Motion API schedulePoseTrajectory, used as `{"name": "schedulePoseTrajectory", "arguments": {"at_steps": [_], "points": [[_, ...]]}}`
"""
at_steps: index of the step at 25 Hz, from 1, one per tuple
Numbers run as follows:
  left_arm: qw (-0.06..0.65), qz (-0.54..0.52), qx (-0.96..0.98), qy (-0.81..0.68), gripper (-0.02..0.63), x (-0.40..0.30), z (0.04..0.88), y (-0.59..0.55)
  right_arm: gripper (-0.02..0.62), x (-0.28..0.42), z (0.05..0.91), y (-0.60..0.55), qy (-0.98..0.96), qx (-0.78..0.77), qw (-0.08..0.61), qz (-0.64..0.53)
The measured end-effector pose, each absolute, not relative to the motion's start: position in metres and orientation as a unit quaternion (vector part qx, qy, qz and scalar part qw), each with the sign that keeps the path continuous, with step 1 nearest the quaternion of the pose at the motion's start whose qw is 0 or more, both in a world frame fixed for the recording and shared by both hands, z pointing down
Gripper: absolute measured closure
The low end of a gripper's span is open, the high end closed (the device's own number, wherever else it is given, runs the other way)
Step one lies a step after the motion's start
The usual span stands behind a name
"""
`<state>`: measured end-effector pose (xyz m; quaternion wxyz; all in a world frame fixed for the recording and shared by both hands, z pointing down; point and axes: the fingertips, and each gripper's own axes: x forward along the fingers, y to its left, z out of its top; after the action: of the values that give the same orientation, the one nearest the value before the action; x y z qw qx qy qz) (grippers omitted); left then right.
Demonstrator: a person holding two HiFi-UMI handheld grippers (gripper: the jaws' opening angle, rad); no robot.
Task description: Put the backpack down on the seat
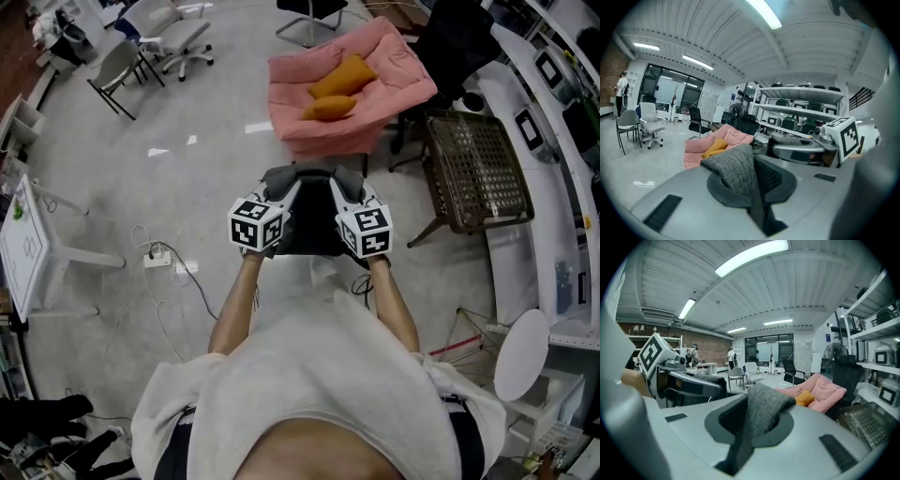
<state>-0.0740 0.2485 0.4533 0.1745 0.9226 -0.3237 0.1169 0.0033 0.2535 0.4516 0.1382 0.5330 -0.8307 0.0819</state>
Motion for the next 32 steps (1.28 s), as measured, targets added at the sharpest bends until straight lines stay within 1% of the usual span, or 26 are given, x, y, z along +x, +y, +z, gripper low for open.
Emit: {"name": "schedulePoseTrajectory", "arguments": {"at_steps": [6,20,32], "points": [[0.178,0.119,0.917,-0.338,0.574,-0.054,0.451,0.18,0.569,0.023,0.449,0.184,-0.839,0.521,0.133,0.086],[0.155,0.095,0.904,-0.388,0.574,-0.018,0.412,0.011,0.569,0.059,0.41,0.014,-0.869,0.479,0.115,0.052],[0.142,0.081,0.888,-0.43,0.574,-0.027,0.396,-0.068,0.569,0.049,0.393,-0.069,-0.893,0.437,0.105,0.029]]}}
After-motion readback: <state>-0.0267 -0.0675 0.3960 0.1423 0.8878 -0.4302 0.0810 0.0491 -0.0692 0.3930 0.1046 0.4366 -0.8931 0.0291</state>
